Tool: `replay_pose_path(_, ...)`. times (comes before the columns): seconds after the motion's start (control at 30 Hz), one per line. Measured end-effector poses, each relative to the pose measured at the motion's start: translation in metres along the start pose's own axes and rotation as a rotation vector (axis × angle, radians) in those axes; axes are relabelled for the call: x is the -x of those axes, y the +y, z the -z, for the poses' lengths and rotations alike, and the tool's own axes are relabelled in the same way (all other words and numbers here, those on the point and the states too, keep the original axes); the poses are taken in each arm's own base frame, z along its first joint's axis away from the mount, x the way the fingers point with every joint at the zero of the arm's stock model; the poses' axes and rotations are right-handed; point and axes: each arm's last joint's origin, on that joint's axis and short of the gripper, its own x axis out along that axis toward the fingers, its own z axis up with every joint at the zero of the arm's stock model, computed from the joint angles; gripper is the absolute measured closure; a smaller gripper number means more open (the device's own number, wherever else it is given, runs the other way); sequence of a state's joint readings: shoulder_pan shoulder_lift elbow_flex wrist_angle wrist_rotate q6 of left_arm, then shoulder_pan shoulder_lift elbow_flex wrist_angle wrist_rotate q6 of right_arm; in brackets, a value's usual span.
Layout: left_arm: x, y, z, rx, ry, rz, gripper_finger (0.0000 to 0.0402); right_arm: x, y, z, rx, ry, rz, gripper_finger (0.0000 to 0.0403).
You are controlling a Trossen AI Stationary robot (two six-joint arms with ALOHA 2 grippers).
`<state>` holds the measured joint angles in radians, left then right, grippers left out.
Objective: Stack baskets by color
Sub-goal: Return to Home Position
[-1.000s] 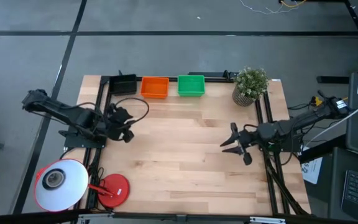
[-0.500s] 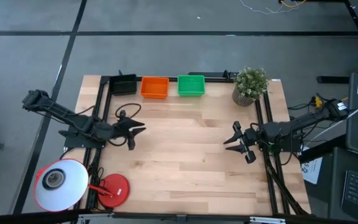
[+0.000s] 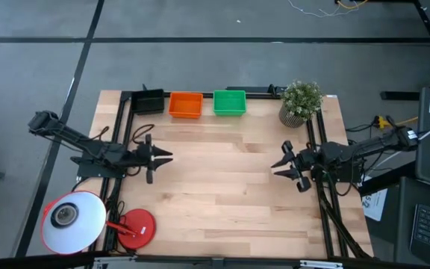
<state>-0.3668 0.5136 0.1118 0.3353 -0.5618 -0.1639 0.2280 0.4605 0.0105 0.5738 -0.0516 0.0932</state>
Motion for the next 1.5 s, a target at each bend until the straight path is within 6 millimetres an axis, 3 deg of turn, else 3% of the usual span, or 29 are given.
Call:
replay_pose_path(0.33,0.015,0.010,0.016,0.030,-0.066,0.076,0.0312,0.008,-0.006,0.001,-0.026,0.022,0.066,0.0289)
replay_pose_path(0.7,0.017,0.020,0.012,-0.007,-0.096,0.107,0.0312,0.020,-0.010,0.001,-0.050,0.031,0.130,0.0289)
replay_pose_path(1.1,0.014,0.031,0.014,0.003,-0.051,0.100,0.0312,0.032,-0.011,0.005,-0.084,0.091,0.204,0.0289)
replay_pose_path(1.37,0.013,0.040,0.024,0.046,0.063,0.068,0.0311,0.038,-0.010,-0.014,-0.090,0.132,0.252,0.0289)
replay_pose_path(1.5,0.012,0.042,0.025,0.060,0.068,0.073,0.0311,0.037,-0.010,-0.010,-0.078,0.141,0.253,0.0289)
